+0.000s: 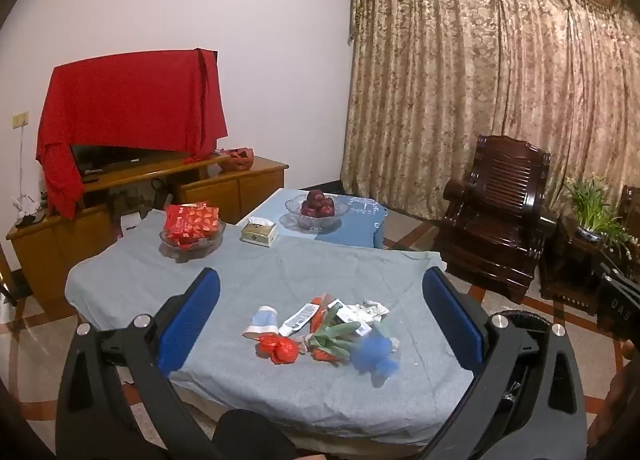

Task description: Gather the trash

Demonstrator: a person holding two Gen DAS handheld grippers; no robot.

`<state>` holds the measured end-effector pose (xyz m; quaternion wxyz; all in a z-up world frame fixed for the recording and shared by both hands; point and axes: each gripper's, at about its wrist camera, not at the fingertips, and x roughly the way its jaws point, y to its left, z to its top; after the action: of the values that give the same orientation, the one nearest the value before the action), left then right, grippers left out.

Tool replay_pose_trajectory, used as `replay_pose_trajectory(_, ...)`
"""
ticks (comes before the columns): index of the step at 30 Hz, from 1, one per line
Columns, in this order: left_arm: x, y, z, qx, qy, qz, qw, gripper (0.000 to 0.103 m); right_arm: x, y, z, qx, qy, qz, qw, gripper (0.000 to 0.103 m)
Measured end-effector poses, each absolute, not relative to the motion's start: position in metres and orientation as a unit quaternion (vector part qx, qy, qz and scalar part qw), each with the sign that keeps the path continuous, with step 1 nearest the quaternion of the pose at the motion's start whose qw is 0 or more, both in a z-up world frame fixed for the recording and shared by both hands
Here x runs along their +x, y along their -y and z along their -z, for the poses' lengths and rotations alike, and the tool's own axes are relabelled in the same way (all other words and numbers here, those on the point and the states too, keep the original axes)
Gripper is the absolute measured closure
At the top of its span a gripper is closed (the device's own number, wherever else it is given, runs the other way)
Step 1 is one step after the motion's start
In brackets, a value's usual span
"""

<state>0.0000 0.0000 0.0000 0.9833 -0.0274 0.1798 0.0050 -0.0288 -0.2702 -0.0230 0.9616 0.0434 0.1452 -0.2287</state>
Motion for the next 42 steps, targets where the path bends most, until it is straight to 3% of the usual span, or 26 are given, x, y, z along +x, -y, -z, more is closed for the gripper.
replay_pose_trajectory(42,0.0007,0.0010,-0.0001,-0.016,-0.176,-0.005,0.984,0.005,-0.0253,0.2665,0.0221,0.041,-0.147,0.225,0.962,0.006)
